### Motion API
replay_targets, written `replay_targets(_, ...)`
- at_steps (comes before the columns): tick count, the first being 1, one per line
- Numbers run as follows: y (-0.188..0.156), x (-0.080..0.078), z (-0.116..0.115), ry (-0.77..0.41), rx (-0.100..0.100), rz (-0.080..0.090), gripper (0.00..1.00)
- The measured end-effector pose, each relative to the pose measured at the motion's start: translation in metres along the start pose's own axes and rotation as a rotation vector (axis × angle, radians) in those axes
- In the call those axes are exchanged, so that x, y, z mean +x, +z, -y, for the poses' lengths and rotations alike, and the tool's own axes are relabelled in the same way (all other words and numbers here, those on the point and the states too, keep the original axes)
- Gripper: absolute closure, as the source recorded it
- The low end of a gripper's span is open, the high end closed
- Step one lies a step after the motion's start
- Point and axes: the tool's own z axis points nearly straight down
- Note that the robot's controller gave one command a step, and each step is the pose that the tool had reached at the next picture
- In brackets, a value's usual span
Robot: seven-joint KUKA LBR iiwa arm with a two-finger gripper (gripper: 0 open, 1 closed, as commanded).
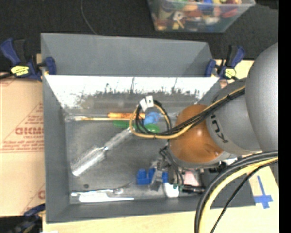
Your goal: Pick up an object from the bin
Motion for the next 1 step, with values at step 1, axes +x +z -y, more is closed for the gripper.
replay_targets(1, -0.0348, 0.0005, 0.0003, -0.003, 0.0, -0.004, 1.0)
